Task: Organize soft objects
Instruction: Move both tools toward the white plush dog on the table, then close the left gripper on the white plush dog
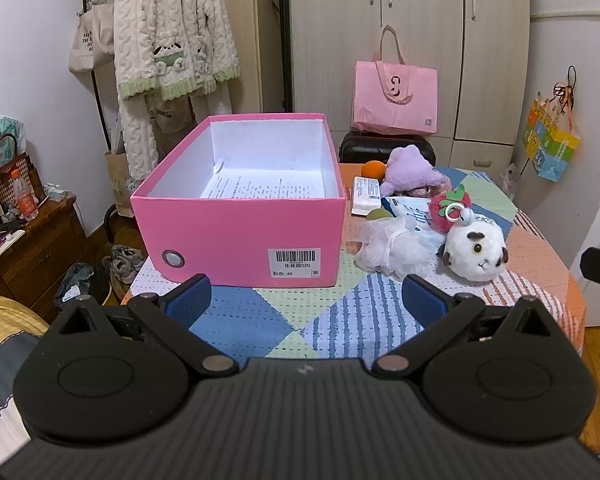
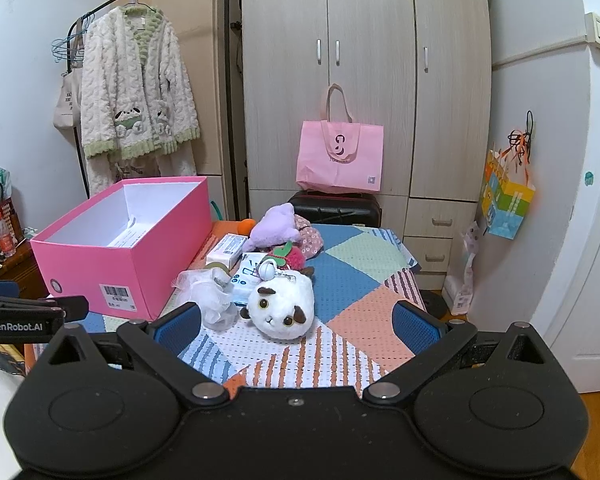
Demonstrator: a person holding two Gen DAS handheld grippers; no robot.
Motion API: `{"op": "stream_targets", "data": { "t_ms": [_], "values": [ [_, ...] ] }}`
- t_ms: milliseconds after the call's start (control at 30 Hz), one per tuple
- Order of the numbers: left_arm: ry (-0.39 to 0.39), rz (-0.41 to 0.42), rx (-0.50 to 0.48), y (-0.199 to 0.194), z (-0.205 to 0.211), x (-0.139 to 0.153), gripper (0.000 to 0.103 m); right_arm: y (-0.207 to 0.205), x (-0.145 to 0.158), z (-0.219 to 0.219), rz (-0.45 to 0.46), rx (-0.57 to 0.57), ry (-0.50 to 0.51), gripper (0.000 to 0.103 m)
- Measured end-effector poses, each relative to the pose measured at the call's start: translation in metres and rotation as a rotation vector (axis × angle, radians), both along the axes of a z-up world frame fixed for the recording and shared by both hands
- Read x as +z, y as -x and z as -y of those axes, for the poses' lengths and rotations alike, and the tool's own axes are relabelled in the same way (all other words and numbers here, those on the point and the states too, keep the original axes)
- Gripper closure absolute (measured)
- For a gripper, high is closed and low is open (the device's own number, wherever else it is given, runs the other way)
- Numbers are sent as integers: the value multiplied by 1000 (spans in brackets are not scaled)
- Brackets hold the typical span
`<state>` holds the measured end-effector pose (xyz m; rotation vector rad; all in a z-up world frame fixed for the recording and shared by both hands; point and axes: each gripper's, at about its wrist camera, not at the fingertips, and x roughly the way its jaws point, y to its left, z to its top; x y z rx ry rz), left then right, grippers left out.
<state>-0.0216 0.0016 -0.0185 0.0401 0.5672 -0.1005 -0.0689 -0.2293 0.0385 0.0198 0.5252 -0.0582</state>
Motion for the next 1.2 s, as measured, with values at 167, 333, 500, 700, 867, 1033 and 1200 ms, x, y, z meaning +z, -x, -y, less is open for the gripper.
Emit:
{"op": "stream_targets", "data": {
  "t_ms": [167,333,500,700,867,1033,1200],
  "values": [
    [2,-3,-4,1,0,-2,0,0,0,0,0,-2,0,0],
    [0,-4,-5,1,0,-2,0,1,1,2,0,-3,-1,0],
    [0,-3,-4,1,0,-2,0,1,1,2,0,-1,1,0],
    [11,14,-33,0,2,3,0,1,2,7,0,33,-5,0],
    [55,42,-99,-9,10,19,0,-5,2,14,48,30,59,0],
    [66,54,-208,-31,35,24,0,-18,-12,34,112,93,8,0],
    [25,64,-286,-53,65,12,0,-47,-41,54,97,185,-76,0]
  ]
}}
